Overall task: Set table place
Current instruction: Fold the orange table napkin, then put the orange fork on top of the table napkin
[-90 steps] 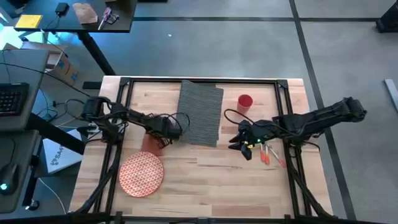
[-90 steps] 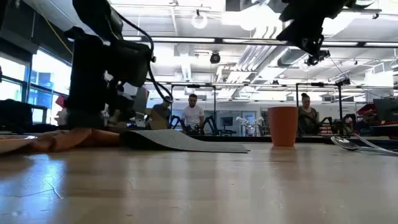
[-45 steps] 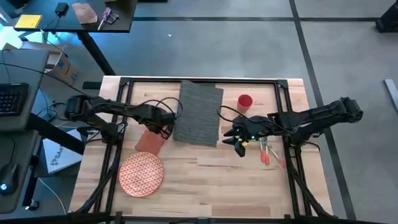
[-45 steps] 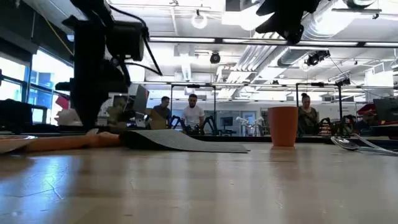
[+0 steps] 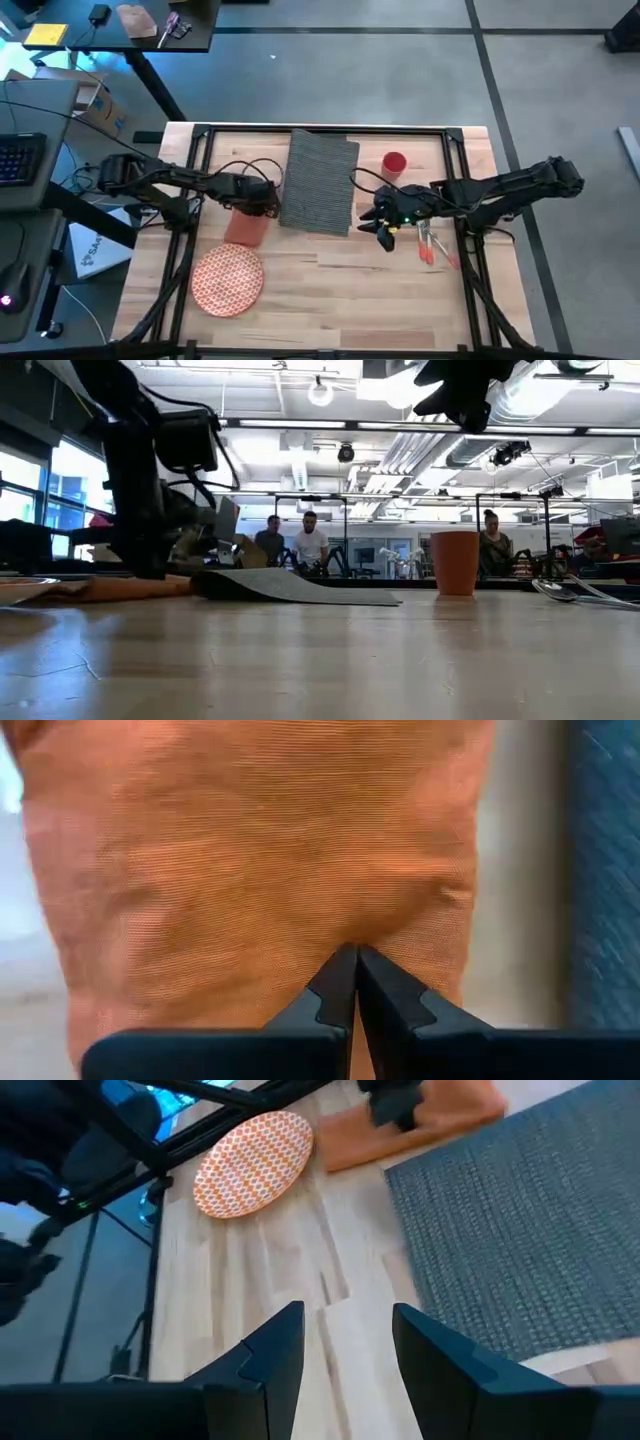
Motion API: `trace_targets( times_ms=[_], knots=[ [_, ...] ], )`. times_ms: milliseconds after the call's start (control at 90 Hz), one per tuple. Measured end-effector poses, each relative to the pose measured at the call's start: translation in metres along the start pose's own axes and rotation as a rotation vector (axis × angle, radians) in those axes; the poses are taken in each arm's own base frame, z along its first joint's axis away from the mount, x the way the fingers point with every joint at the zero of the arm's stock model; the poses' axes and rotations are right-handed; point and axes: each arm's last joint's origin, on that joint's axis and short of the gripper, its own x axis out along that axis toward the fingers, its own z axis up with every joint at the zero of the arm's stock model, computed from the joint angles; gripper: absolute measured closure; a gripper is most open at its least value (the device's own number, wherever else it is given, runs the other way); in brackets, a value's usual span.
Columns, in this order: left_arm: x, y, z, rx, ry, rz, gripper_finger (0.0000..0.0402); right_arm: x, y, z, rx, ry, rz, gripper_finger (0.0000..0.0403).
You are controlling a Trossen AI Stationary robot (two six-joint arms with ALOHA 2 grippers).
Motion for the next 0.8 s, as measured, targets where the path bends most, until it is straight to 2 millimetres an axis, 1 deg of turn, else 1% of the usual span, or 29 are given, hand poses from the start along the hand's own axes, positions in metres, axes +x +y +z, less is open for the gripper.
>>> trace_targets(
  times_ms=[78,167,311,367,456,544,622,722,800],
  knots=[
    [0.0,0.0,0.0,-0.037,-0.002,-0.004,0.0401,0.0,0.0,-0.001,-0.001,0.003,-0.001,0.0265],
    [-0.002,-0.002,-0.001,-0.013,-0.007,-0.007,0.0401,0.0,0.0,0.0,-0.001,0.002,-0.001,0.0265],
    [-0.015,-0.008,0.0,0.044,-0.005,0.008,0.0401,0.0,-0.001,0.0,0.006,0.005,-0.007,0.0265],
    [-0.023,-0.01,0.002,0.067,-0.005,0.009,0.0401,-0.002,-0.003,0.001,0.055,0.01,-0.016,0.0265],
    [-0.036,-0.018,0.007,0.108,-0.03,-0.047,0.0402,-0.006,-0.006,0.001,0.201,0.031,-0.043,0.0265],
    [-0.046,-0.022,0.008,0.139,-0.039,-0.077,0.0402,-0.01,-0.015,-0.014,0.347,0.179,-0.149,0.0265],
    [-0.056,-0.026,0.009,0.142,-0.054,-0.127,0.0402,-0.017,-0.028,-0.032,0.483,0.354,-0.313,0.0265],
    [-0.068,-0.03,0.008,0.166,-0.071,-0.178,0.0401,-0.025,-0.046,-0.056,0.539,0.552,-0.472,0.0265],
    [-0.08,-0.033,0.008,0.193,-0.086,-0.223,0.0401,-0.029,-0.059,-0.07,0.547,0.643,-0.529,0.0265]
  ],
)
